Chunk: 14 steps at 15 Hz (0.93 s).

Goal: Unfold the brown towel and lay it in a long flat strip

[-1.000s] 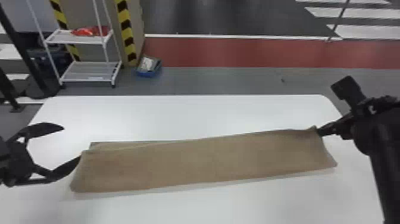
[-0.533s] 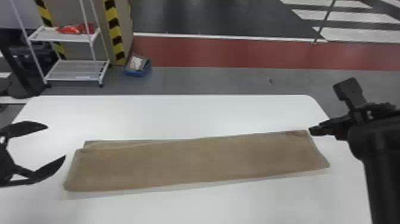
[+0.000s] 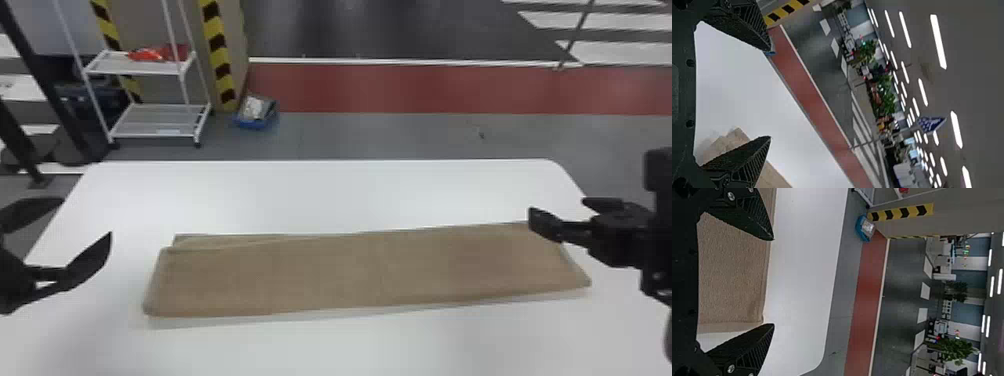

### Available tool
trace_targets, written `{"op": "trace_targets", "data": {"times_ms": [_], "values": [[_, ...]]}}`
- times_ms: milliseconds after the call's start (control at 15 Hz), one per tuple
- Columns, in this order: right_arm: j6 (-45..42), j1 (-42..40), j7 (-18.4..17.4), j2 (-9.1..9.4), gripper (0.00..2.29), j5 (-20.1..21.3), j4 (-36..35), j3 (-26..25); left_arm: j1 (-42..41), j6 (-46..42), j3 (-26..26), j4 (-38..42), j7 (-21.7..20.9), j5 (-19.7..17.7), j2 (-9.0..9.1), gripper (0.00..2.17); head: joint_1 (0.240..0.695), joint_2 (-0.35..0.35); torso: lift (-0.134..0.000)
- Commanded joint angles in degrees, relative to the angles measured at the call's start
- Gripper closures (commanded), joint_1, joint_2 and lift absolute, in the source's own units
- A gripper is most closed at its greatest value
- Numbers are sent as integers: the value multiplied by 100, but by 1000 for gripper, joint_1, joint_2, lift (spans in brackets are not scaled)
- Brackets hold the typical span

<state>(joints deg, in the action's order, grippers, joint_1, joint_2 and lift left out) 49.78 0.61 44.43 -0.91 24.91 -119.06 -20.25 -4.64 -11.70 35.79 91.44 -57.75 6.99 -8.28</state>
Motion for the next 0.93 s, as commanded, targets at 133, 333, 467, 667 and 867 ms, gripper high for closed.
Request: {"op": "trace_targets", "data": {"times_ms": [133,333,467,667,867], "values": [[-1448,-1871,-1753,96,83,-707,-1111,1173,-705,2080,121,1358,1415,-1244,828,70,695,96,-116],[-2362,-2531,-2614,96,83,-777,-1023,1893,-1259,2731,-46,2018,2338,-1744,843,70,695,174,-116],[-3435,-2847,-3063,96,83,-926,-680,2148,-1584,2783,-433,2106,2980,-1824,843,70,695,256,-116],[-5386,-3155,-3555,96,87,-1225,164,2298,-2015,2766,-951,2246,3305,-1824,843,87,695,288,-116],[-6124,-3383,-3696,96,90,-1647,586,2298,-2234,2186,-1109,2220,3692,-1595,843,90,695,285,-116]]}}
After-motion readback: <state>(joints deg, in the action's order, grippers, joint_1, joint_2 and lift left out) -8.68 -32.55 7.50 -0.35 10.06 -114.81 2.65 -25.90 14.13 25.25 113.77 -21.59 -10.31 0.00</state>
